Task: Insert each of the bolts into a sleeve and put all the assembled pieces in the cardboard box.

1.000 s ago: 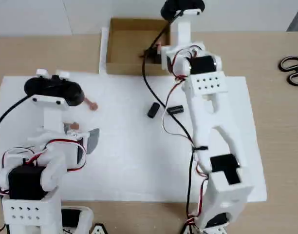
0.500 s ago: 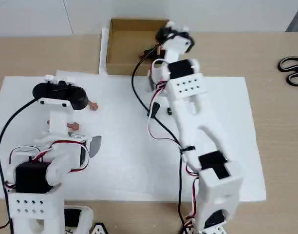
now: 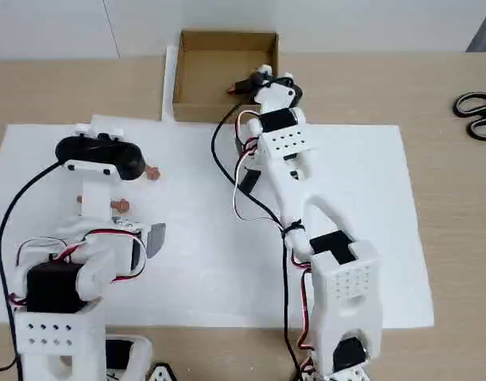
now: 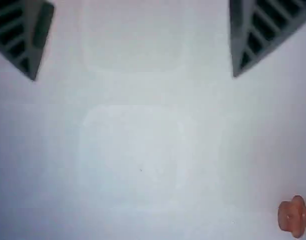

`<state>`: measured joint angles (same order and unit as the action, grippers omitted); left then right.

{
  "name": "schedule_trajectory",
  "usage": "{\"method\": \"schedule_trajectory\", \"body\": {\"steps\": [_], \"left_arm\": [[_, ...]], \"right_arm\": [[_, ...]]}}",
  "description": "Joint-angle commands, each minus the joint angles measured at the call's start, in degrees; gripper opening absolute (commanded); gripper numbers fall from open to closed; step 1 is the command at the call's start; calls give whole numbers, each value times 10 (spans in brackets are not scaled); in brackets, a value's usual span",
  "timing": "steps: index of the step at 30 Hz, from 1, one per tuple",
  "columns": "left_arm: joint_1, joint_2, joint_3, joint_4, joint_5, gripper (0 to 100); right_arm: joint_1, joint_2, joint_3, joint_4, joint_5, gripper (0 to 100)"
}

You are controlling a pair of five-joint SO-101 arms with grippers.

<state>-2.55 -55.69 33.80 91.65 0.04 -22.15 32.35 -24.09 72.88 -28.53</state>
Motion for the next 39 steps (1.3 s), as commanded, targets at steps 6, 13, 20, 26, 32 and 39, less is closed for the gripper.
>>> {"method": "schedule_trajectory", "body": {"steps": [6,13,20,26,32,39], "left_arm": [[-3,-5,-2,2,-1,236],[-3,-5,-2,2,-2,236],[-3,-5,-2,1,-2,236],[-3,-5,-2,-1,-2,236],[-3,-5,-2,-2,-2,236],[-3,-5,-2,-2,-2,236]], "right_arm": [[-29,33,-18,-36,-5,212],[-27,41,-18,-33,-5,212],[-27,43,-17,-19,-4,152],[-25,44,-17,-25,-4,6],[-19,42,-17,-20,-4,4],[25,2,-20,-2,-3,4]]}}
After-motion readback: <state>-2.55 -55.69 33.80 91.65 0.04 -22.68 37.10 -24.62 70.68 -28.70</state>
